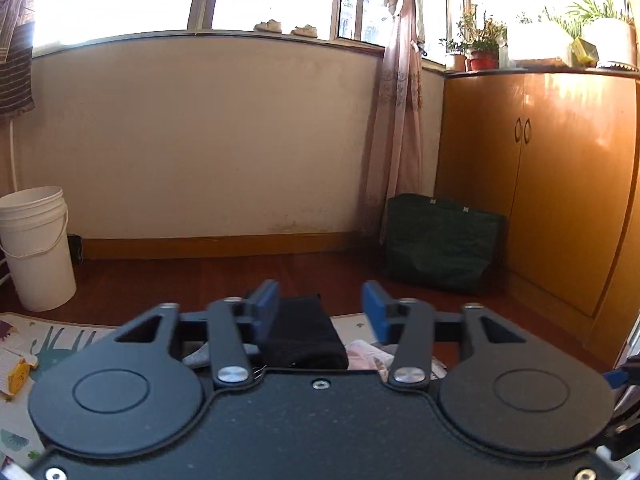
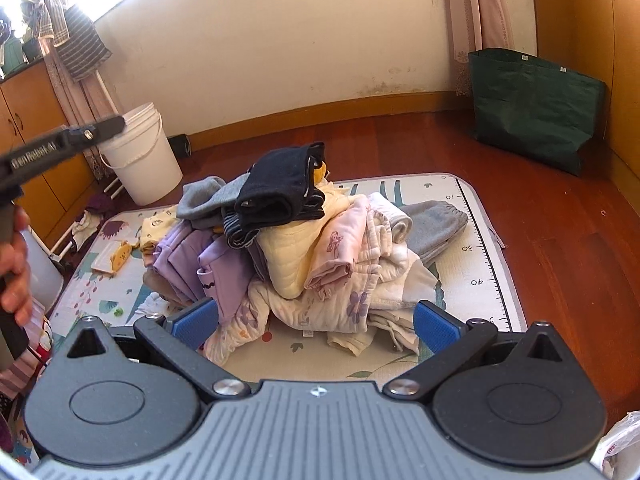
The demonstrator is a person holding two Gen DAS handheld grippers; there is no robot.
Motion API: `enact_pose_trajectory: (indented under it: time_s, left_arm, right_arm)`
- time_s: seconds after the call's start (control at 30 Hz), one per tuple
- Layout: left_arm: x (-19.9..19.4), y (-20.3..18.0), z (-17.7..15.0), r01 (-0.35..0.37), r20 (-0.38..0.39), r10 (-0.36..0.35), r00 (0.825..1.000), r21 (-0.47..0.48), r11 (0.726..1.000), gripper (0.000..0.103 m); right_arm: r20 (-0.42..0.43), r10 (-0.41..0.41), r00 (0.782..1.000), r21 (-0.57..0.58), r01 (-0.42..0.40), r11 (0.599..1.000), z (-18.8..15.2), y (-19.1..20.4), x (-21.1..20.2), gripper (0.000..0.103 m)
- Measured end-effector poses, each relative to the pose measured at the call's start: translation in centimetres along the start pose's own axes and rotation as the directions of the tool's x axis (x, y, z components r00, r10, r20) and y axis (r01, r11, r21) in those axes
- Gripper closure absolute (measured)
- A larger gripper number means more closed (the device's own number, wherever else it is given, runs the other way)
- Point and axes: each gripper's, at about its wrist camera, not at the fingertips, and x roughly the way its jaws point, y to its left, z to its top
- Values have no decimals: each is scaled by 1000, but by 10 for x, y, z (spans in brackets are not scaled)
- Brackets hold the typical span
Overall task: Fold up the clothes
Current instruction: 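Lift the black garment off the pile with the left gripper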
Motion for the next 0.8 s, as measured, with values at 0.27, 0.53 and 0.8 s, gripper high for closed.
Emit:
enact_pose_trajectory:
  time_s: [0.27, 0.53, 0.8]
  left_arm:
    - [90, 6, -59, -75, -132, 71, 989, -29, 997, 17]
    - [160, 30, -93, -101, -195, 79, 978, -102, 990, 36]
    - [187, 33, -108, -83, -222, 60, 973, -98, 992, 55]
  right_arm:
    - [-2, -12, 1000, -68, 12, 998, -3, 14, 5, 0]
    - [-114, -29, 993, -76, 21, 997, -13, 14, 38, 0]
    - [-165, -23, 986, -75, 11, 997, -18, 14, 55, 0]
